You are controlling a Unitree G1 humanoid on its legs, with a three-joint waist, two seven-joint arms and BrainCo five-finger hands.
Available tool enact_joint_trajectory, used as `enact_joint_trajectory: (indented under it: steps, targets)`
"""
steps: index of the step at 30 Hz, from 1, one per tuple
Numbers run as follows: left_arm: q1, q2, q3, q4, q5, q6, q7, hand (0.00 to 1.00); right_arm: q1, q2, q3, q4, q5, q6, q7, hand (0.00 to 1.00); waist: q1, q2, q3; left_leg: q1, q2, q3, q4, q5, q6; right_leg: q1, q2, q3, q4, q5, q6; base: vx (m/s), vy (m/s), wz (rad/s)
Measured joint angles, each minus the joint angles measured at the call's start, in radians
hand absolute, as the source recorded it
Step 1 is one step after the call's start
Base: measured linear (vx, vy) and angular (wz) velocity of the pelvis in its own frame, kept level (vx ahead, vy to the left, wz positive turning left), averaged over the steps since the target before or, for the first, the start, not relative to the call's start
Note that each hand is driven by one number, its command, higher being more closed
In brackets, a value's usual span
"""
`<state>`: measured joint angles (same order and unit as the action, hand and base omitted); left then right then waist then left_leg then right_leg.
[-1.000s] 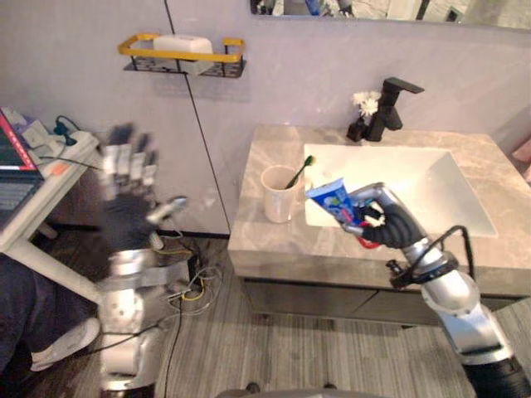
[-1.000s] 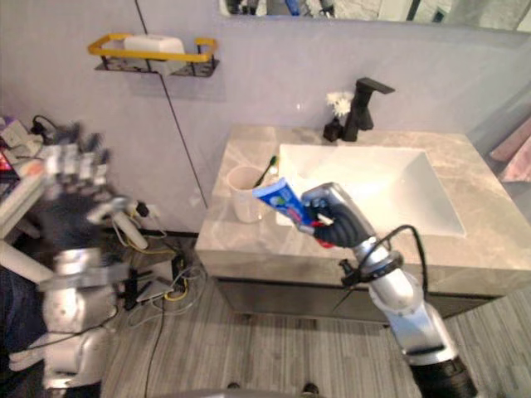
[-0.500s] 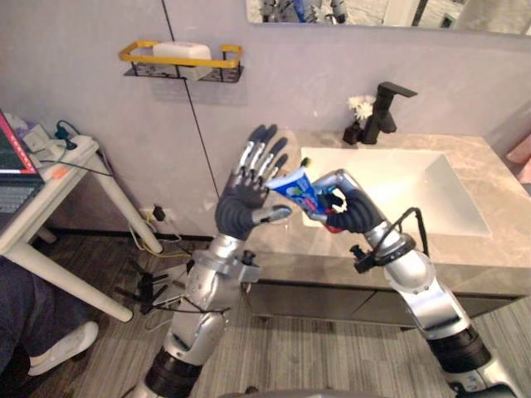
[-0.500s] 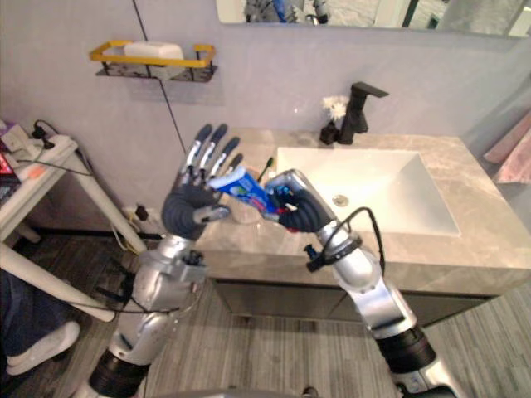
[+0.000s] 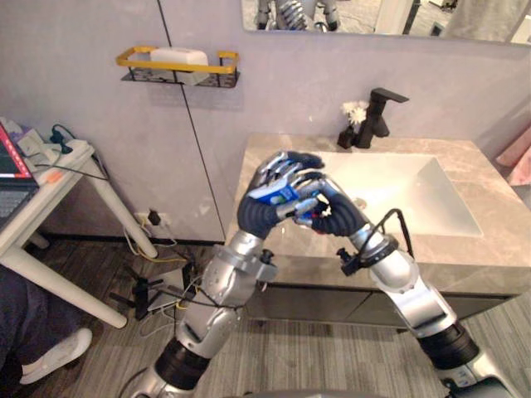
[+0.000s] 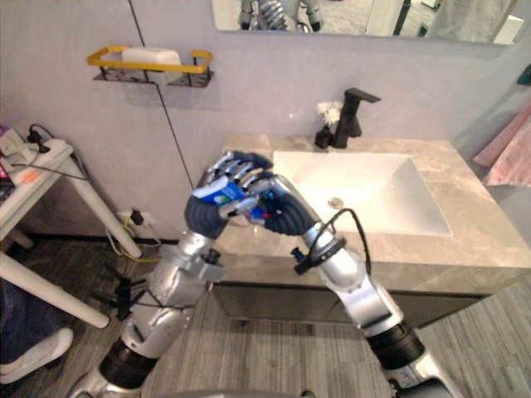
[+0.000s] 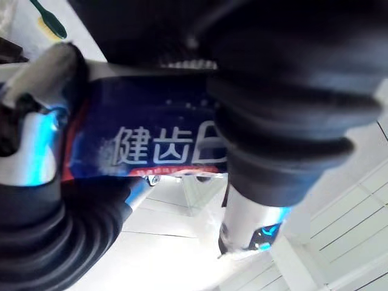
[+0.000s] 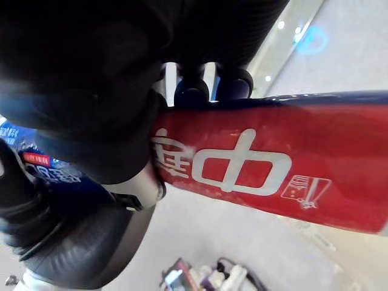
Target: Organize washtable
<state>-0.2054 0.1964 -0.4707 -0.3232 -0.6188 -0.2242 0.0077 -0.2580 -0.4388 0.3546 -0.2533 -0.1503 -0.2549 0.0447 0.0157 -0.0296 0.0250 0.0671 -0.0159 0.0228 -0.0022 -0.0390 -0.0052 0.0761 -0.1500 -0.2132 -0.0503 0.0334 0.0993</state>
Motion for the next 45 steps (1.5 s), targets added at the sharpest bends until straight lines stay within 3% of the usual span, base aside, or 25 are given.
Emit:
enact_joint_trajectory:
  steps: [15,16,27,35,45]
  targets:
    - [-0.018,-0.024,-0.001,0.042,0.001,0.002,0.038,1.0,0.022,0.045,0.008,0.047,0.006,-0.005,0.004,1.0,-0.002,0.0,0.0,0.0,-0.001,0.006,0.0,0.005,0.001,-0.012,-0.002,0.011,0.015,0.0,0.0,-0.02,-0.005,-0.01]
    - [-0.018,-0.024,-0.003,0.044,0.001,0.002,0.038,1.0,0.029,0.051,0.007,0.049,0.017,-0.005,0.004,0.0,-0.003,0.0,0.0,0.0,-0.001,0.007,0.0,0.005,0.001,-0.012,-0.002,0.012,0.015,0.0,0.0,0.0,0.0,0.0]
    - [-0.017,-0.026,-0.009,0.06,0.002,0.022,0.037,1.0,0.112,0.139,-0.036,0.07,0.023,-0.006,0.002,0.0,-0.007,-0.016,-0.011,0.006,0.001,0.022,-0.004,0.005,0.001,-0.016,0.0,0.027,0.015,0.002,-0.002,-0.01,-0.003,-0.03]
    - [-0.017,-0.033,0.018,0.06,0.002,0.02,0.037,1.0,0.16,0.178,-0.119,0.07,0.022,-0.004,-0.009,0.0,-0.029,-0.024,-0.016,0.021,0.001,0.063,-0.017,0.005,0.001,-0.031,0.001,0.069,0.015,0.013,0.001,-0.04,0.004,-0.16]
    - [-0.018,-0.054,0.132,0.024,0.01,-0.002,0.039,1.0,0.251,0.171,-0.502,-0.061,0.019,0.004,-0.092,0.0,-0.059,-0.025,-0.016,0.031,0.01,0.111,-0.021,-0.004,0.003,-0.046,0.014,0.113,0.014,0.018,0.0,-0.01,-0.01,-0.14]
